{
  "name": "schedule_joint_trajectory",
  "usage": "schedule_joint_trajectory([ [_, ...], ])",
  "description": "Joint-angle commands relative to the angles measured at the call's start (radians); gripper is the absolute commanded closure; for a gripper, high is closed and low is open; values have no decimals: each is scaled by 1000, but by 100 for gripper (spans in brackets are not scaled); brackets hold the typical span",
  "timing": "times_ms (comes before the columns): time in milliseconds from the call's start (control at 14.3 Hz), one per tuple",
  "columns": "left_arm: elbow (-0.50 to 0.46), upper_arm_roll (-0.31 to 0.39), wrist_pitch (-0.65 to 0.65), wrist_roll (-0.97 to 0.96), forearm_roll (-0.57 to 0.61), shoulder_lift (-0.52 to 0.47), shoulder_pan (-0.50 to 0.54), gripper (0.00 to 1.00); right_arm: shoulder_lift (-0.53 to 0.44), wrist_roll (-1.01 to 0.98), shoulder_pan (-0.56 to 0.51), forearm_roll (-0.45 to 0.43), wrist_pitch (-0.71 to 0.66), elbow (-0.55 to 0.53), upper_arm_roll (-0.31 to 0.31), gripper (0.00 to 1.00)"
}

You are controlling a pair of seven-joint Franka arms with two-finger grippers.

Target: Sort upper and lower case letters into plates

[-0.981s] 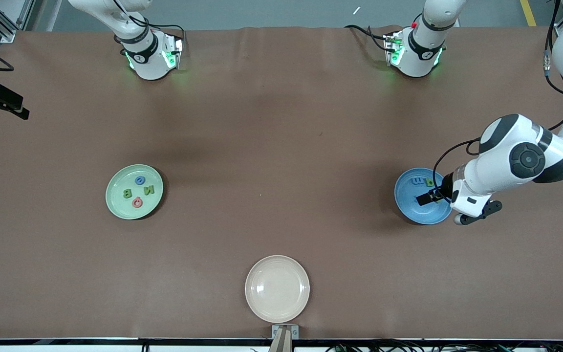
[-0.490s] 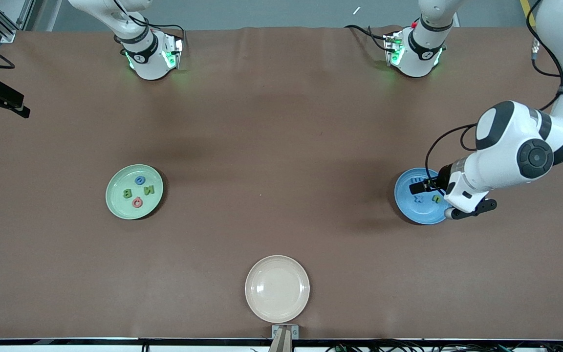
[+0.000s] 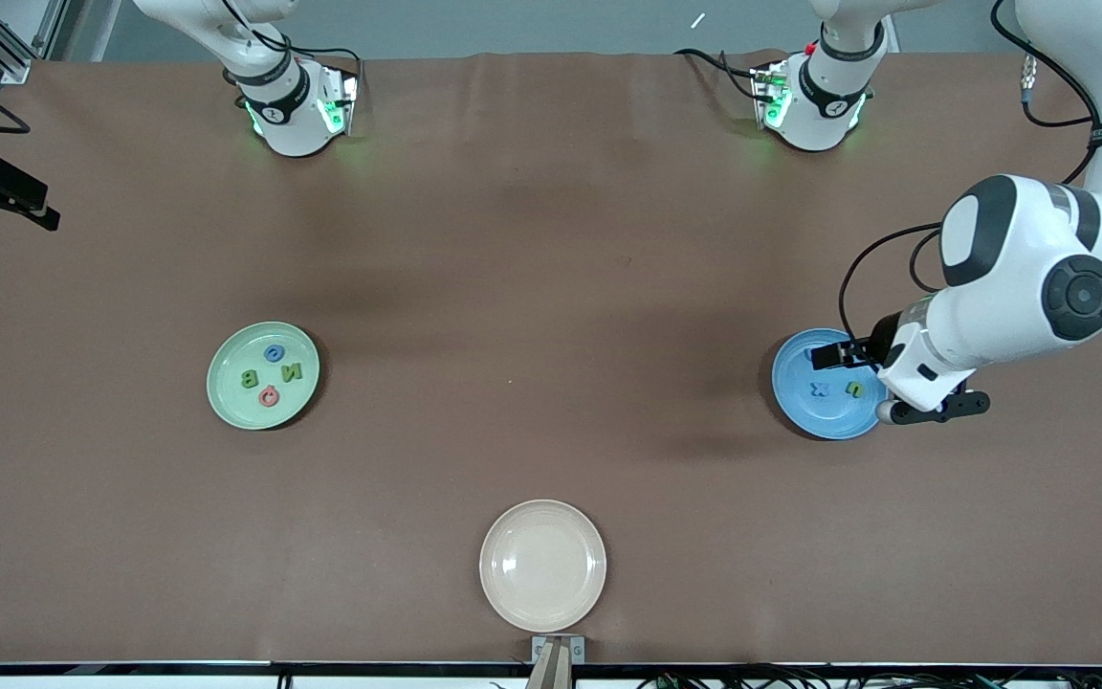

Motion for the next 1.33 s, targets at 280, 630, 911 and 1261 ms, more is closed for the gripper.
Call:
schedule_joint_trajectory([
  [280,57,542,-37,139,-114,-63,-448,1,-40,-6,-7,10,12,-51,11,0],
  [630,54,542,-118,250,-114,-196,-359,1,-35,-6,-12,10,9,-54,9,0],
  [911,52,541,-144,286,-97,-288,-335,1,-34,-5,-10,8,20,-56,11,0],
  [1261,41,481,-150,271,31,-337,-335,1,-34,-5,-10,10,24,-56,11,0],
])
